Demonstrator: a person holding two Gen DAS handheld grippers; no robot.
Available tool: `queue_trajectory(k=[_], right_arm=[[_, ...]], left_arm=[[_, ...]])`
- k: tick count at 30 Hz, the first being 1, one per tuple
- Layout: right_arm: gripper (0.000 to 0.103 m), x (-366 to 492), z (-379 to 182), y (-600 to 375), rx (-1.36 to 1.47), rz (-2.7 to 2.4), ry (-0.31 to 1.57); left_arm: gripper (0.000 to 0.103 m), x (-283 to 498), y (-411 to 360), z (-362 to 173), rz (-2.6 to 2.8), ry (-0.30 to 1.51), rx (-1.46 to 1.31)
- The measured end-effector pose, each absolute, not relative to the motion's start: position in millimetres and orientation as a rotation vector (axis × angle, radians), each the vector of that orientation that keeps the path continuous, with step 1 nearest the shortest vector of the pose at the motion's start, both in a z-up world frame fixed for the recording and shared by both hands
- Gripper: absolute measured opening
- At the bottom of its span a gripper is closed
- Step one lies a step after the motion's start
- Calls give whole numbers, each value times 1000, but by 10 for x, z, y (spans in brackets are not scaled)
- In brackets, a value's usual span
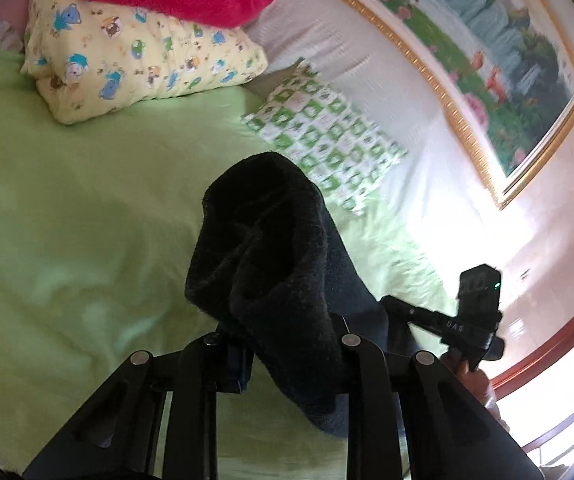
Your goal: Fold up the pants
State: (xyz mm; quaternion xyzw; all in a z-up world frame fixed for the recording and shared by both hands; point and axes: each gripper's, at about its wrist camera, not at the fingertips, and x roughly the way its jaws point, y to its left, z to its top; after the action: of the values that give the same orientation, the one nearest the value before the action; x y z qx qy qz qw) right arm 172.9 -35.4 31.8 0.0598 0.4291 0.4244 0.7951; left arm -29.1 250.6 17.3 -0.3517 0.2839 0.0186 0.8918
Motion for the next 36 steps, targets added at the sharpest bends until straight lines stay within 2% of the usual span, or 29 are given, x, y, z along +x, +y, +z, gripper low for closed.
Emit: queue_trajectory(k=[5,8,10,13,19,24,36], right_arm=[[6,1730,-66,-74,77,809,902],[7,1775,-266,-46,112,754,913],[11,1783,-254,-137,192,753,917],[12,1653,-58,-434,305,753,870],[14,1160,165,-1041,392,718,783],[14,783,74,-1514,431,633,776],[14,-16,2,-2434,466,415,714]], left_arm=[[23,-175,2696,-268,96,693,-709],[28,-188,2773,-431,105,739,-721],[37,-255,2765,-366,121,721,-710],[51,-405,2737,-210,201,686,-660],[57,-620,2688,102,205,589,-685],[65,-467,2308,291,136,607,-597],[69,-50,1020,211,-192,733,-458]])
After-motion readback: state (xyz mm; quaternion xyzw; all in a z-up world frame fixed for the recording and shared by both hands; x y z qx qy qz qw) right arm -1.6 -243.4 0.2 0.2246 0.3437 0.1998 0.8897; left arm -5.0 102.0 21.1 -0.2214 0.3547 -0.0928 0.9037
